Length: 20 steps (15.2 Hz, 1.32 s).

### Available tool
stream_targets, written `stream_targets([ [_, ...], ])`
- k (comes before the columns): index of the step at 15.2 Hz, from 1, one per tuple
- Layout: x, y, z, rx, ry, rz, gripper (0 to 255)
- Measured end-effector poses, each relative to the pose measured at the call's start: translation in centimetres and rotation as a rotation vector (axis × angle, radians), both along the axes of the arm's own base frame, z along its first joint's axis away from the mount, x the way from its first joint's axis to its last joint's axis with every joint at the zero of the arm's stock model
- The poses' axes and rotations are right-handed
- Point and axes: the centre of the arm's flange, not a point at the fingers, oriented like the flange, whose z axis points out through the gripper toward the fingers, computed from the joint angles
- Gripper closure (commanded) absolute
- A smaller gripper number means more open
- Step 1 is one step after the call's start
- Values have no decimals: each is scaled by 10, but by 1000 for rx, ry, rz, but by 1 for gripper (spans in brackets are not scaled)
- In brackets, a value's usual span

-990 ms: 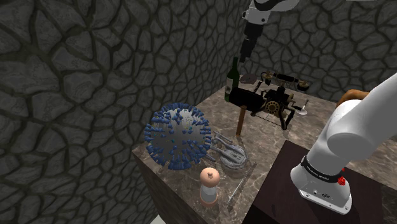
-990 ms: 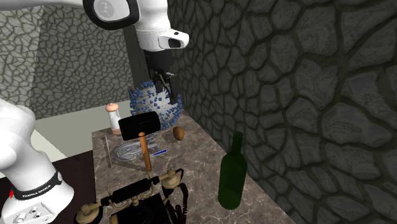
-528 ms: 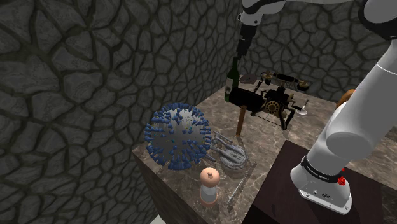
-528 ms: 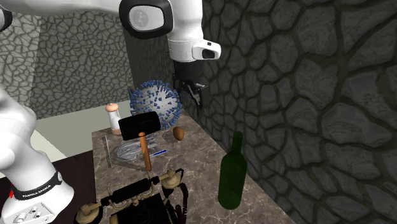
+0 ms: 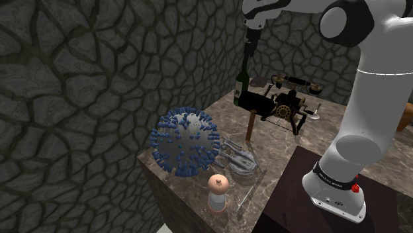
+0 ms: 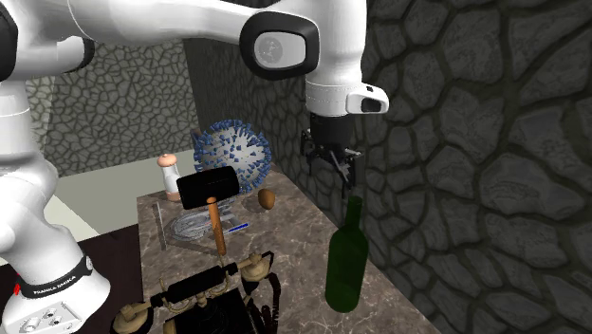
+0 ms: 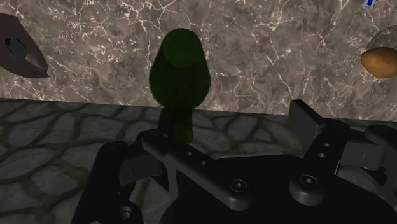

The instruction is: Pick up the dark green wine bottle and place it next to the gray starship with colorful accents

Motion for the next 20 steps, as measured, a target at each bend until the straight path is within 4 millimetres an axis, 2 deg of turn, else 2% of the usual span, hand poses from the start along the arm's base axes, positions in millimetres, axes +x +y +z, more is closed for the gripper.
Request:
stream_targets([
  [3, 23, -29, -12, -10, 9, -1, 0],
  [5, 28, -36, -21, -11, 11, -1, 0],
  [11, 30, -38, -51, -12, 12, -1, 0],
  [18, 31, -39, -54, -12, 11, -1, 0],
  [19, 31, -39, -54, -12, 11, -1, 255],
  [20, 31, -39, -54, -12, 11, -1, 255],
])
